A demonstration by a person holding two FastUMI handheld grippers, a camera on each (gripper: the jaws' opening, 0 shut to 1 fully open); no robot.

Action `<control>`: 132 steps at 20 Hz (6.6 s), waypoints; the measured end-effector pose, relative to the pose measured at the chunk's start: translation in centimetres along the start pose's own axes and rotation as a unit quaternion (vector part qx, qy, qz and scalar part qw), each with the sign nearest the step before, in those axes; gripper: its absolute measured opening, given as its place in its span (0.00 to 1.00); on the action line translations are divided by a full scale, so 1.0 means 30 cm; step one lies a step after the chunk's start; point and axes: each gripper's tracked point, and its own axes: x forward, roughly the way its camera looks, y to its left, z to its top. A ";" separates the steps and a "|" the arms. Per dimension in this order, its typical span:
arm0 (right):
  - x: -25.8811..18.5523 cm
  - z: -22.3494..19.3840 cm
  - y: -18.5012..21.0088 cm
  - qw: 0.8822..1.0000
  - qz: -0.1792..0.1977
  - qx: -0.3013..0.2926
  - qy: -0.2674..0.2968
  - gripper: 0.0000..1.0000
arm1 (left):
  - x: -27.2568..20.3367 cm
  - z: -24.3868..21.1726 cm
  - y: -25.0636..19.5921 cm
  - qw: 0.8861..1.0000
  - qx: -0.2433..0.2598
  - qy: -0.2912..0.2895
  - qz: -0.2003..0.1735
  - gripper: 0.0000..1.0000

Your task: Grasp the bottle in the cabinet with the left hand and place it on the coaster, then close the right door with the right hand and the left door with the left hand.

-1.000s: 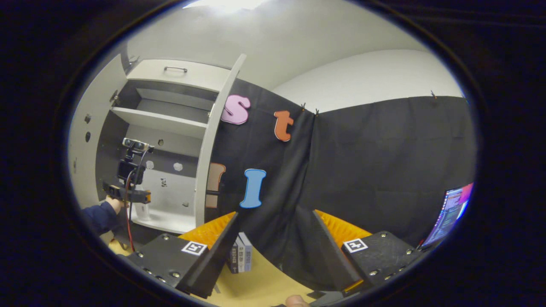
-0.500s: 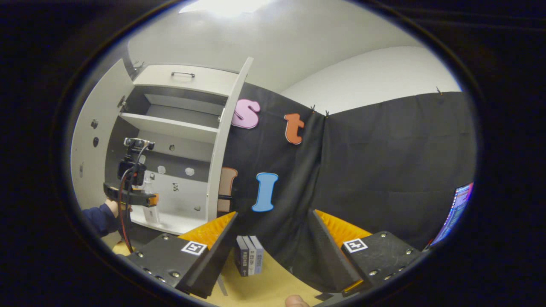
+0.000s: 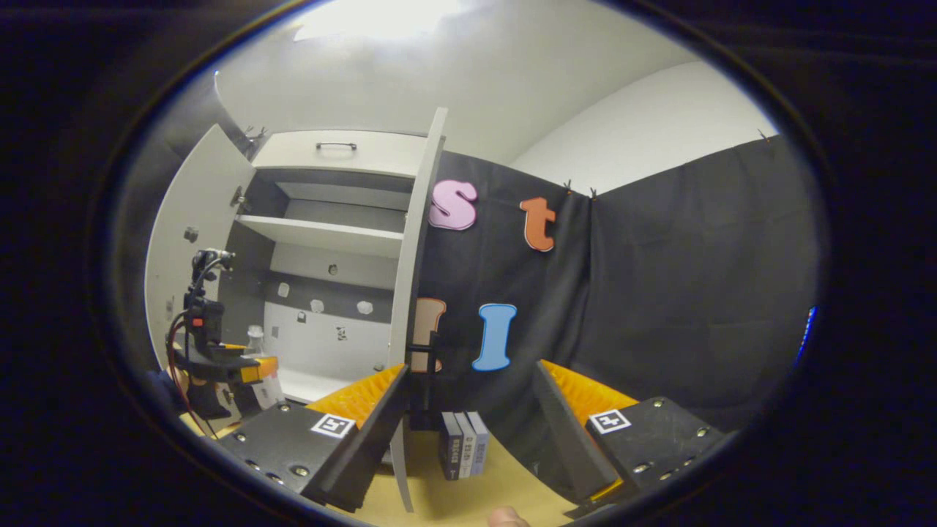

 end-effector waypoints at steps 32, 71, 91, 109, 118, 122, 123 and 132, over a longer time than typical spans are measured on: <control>0.009 0.122 -0.042 0.997 0.039 -0.011 -0.059 1.00 | -0.475 -1.055 -0.089 0.974 -0.073 0.212 0.012 0.76; 0.048 -0.019 0.000 0.998 0.056 0.013 -0.010 1.00 | -0.467 -0.402 -0.058 0.993 -0.024 0.088 0.071 0.78; 0.199 -0.118 0.012 0.998 0.036 0.047 0.019 1.00 | -0.688 0.141 0.247 0.972 -0.066 -0.054 0.218 0.97; 0.217 -0.149 0.190 0.991 0.107 0.070 0.051 0.98 | -0.598 0.109 0.244 0.979 -0.055 -0.040 0.195 0.96; 0.238 -0.162 0.439 0.975 0.190 0.101 0.061 0.98 | -0.623 0.090 0.323 0.976 -0.045 -0.039 0.211 0.97; 0.269 -0.172 0.526 0.966 0.219 0.119 0.071 0.98 | -0.661 0.076 0.368 0.972 -0.048 -0.038 0.228 0.96; 0.272 -0.178 0.535 0.964 0.225 0.123 0.073 0.98 | -0.671 0.076 0.381 0.970 -0.047 -0.040 0.235 0.97; 0.369 -0.181 0.594 0.968 0.219 0.108 0.060 1.00 | -0.704 0.050 0.442 0.963 -0.049 -0.038 0.262 0.96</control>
